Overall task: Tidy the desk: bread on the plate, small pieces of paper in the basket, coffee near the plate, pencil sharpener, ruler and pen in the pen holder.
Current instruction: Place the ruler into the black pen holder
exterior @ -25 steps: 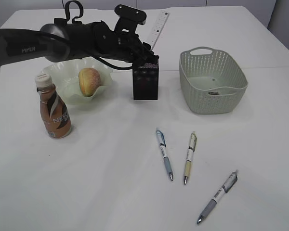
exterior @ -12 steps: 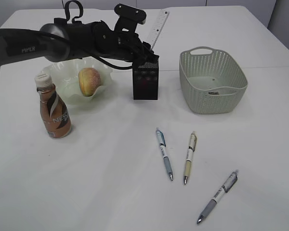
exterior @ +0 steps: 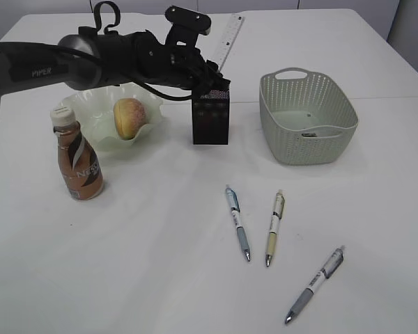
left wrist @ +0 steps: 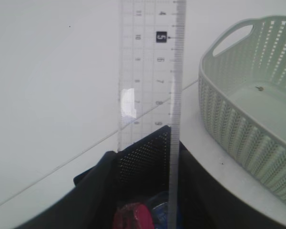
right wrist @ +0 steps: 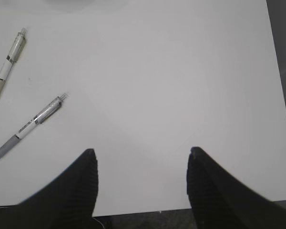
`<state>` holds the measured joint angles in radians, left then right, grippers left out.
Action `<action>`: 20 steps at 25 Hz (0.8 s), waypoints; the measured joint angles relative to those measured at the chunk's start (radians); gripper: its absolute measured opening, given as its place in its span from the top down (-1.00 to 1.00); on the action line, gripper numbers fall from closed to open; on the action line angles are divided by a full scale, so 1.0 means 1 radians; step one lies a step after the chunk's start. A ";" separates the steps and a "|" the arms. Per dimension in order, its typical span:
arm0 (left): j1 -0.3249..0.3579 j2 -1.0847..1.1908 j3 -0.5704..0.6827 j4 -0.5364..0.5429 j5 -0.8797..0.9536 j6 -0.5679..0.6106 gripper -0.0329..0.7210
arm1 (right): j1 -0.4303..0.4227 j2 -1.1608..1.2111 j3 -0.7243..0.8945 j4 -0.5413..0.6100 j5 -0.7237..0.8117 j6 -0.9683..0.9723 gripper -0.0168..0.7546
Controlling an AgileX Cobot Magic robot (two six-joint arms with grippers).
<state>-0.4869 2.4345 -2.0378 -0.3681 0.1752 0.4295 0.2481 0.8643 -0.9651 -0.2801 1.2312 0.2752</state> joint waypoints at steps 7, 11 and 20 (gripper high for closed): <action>0.000 0.002 0.000 -0.033 0.000 0.000 0.17 | 0.000 0.000 0.000 0.000 -0.002 0.000 -0.25; 0.000 0.002 0.000 -0.037 0.000 0.000 0.17 | 0.000 0.000 0.000 0.000 -0.004 0.000 -0.25; 0.000 0.002 0.000 -0.026 -0.002 0.001 0.16 | 0.000 0.000 0.000 0.000 -0.004 0.000 -0.25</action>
<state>-0.4869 2.4367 -2.0378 -0.3945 0.1731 0.4309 0.2481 0.8643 -0.9651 -0.2801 1.2274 0.2752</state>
